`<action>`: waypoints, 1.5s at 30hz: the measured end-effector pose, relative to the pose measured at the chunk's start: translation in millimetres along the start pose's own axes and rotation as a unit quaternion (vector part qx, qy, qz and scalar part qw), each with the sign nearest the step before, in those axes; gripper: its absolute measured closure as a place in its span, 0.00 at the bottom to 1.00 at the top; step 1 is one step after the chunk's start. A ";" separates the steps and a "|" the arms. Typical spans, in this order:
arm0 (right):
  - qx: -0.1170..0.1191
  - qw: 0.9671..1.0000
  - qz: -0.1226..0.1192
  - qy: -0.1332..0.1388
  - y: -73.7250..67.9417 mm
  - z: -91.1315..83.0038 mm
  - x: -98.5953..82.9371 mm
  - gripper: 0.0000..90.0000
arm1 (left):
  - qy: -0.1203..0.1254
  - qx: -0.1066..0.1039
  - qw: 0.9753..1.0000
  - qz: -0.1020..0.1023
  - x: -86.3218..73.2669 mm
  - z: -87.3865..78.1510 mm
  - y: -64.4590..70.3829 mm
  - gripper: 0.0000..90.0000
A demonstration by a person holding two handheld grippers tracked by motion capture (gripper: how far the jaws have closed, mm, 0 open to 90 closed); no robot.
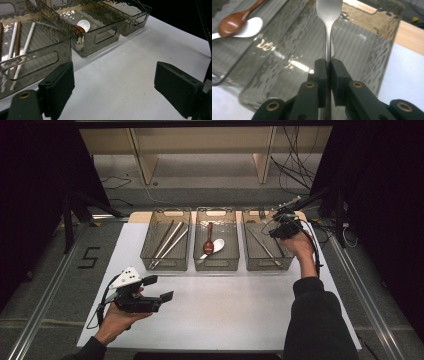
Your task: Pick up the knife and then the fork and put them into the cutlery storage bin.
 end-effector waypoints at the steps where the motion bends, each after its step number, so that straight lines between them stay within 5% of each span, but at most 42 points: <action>1: 0.001 1.000 0.002 0.002 0.5 0.6 -0.2 0.94 | 0.000 0.000 1.000 0.000 0.0 0.0 0.1 0.18; 15: -0.001 1.000 0.021 0.004 2.8 5.8 -3.1 0.87 | -0.001 0.000 1.000 0.001 -0.1 -0.1 -0.1 0.18; 24: 0.007 1.000 0.006 0.014 -1.8 -2.7 -5.2 0.77 | 0.001 0.000 1.000 -0.001 0.3 -0.9 0.0 0.17; 31: 0.032 0.998 0.001 0.048 -11.7 -12.2 -15.8 0.68 | 0.001 0.000 1.000 0.000 0.1 -0.8 0.2 0.18; 37: 0.035 0.997 -0.005 0.076 -25.8 -18.5 -25.6 0.49 | 0.003 -0.001 1.000 -0.002 0.2 -0.6 -0.1 0.17; 45: 0.062 0.990 0.004 0.127 -47.0 -37.0 -43.3 0.40 | 0.002 -0.001 1.000 -0.003 -0.1 -0.3 -0.2 0.17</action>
Point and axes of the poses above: each handheld gripper's, and its own axes: z roughly forward along the jaws, x roughly out of its top, y roughly to its right, the point moved 5 cm from there along z, roughly forward along the jaws, and after that the axes turned 8 degrees about -y, right-handed, at the moved point
